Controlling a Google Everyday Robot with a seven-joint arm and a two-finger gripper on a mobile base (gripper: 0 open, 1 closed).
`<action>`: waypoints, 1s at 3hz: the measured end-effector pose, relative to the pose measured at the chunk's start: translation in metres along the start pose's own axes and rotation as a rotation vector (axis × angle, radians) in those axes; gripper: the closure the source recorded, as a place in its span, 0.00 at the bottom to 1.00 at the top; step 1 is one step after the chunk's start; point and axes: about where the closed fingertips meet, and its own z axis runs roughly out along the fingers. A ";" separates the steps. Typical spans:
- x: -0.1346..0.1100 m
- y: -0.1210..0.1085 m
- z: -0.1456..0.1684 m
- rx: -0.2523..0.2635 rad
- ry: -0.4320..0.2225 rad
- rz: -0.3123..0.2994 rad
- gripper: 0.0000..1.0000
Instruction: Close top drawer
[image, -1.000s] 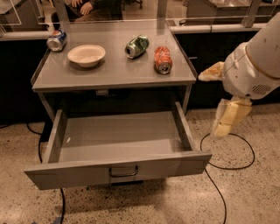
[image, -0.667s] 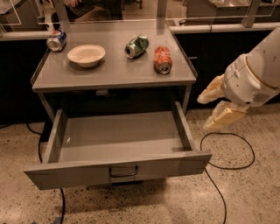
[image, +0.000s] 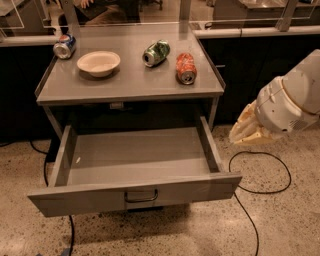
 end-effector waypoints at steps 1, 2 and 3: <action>0.001 0.010 0.014 -0.019 -0.022 0.008 1.00; 0.002 0.018 0.030 -0.040 -0.036 0.018 1.00; 0.002 0.023 0.044 -0.060 -0.052 0.018 1.00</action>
Offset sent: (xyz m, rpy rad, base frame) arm -0.0154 0.0105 -0.0522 0.0540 0.0730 0.0023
